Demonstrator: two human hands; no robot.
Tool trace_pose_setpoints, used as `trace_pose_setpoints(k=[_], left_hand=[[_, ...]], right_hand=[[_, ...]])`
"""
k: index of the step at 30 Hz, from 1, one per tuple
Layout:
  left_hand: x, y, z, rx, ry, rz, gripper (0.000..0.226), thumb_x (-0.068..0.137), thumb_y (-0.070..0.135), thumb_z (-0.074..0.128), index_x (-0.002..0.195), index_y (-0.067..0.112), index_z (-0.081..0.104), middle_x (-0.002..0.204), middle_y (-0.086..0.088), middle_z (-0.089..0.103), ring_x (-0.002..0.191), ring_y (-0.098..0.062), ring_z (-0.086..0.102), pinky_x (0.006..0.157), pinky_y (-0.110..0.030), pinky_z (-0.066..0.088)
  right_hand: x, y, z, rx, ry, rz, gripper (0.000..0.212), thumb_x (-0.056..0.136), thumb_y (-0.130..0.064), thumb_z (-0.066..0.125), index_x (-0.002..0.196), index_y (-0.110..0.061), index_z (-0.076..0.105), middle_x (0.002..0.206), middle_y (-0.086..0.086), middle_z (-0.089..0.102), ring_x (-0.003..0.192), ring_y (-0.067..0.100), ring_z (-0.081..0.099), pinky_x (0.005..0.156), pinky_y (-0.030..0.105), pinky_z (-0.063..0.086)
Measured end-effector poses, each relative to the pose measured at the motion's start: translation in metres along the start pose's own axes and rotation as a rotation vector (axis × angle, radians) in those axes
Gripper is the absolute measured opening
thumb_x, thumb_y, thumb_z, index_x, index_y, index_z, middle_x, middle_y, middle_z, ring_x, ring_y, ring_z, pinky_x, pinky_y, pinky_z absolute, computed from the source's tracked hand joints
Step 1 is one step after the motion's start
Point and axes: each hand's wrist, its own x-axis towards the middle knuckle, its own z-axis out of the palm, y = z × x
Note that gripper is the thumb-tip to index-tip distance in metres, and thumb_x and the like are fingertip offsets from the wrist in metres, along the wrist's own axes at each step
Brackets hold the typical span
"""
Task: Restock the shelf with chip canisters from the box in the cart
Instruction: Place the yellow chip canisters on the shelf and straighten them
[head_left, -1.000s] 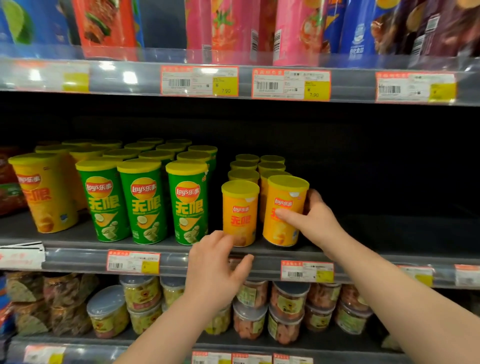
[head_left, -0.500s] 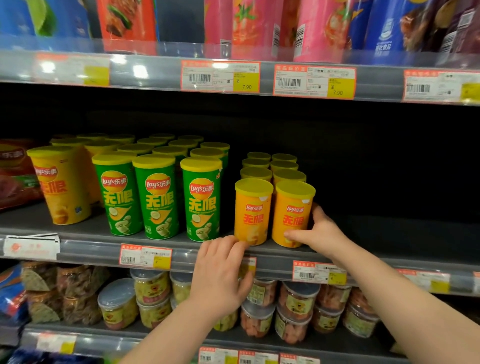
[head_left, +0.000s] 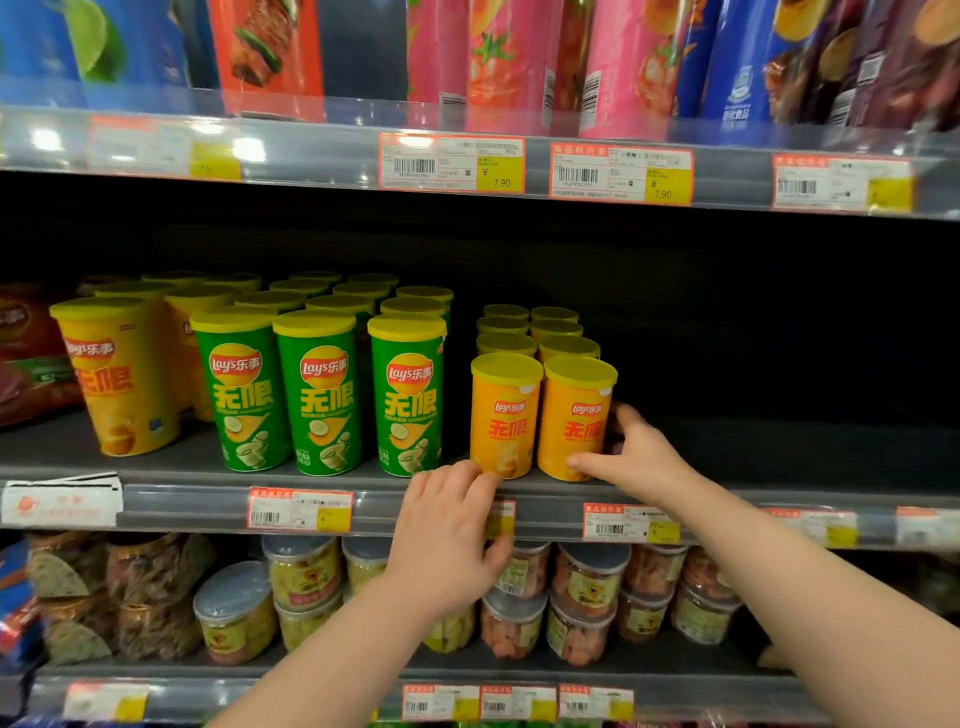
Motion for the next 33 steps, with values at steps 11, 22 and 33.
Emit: trace_pose_setpoints(k=[11, 22, 33], left_hand=[[-0.02, 0.009, -0.009, -0.085, -0.126, 0.124, 0.046, 0.071, 0.043, 0.046, 0.097, 0.011, 0.066, 0.099, -0.008, 0.061, 0.085, -0.031, 0.062, 0.066, -0.039, 0.053], [-0.085, 0.009, 0.001, -0.016, -0.423, 0.153, 0.043, 0.091, 0.048, 0.044, 0.123, 0.02, 0.047, 0.122, -0.001, 0.045, 0.116, -0.024, 0.045, 0.089, -0.033, 0.037], [-0.166, -0.007, -0.004, -0.017, -0.684, 0.046, 0.047, 0.091, 0.047, 0.047, 0.127, 0.017, 0.046, 0.127, -0.004, 0.045, 0.118, -0.026, 0.044, 0.09, -0.036, 0.039]], right_hand=[[-0.067, -0.002, 0.014, -0.608, 0.122, -0.242, 0.051, 0.09, -0.038, 0.056, 0.137, -0.022, 0.042, 0.137, 0.0, 0.042, 0.123, 0.023, 0.042, 0.1, 0.036, 0.037], [-0.137, 0.02, 0.08, -0.808, -0.155, -0.175, 0.043, 0.088, -0.037, 0.052, 0.127, -0.021, 0.051, 0.124, 0.003, 0.054, 0.118, 0.026, 0.049, 0.096, 0.037, 0.042], [-0.188, 0.021, 0.148, -0.837, -0.399, -0.122, 0.05, 0.088, -0.041, 0.053, 0.134, -0.022, 0.046, 0.131, 0.004, 0.051, 0.122, 0.028, 0.046, 0.101, 0.038, 0.038]])
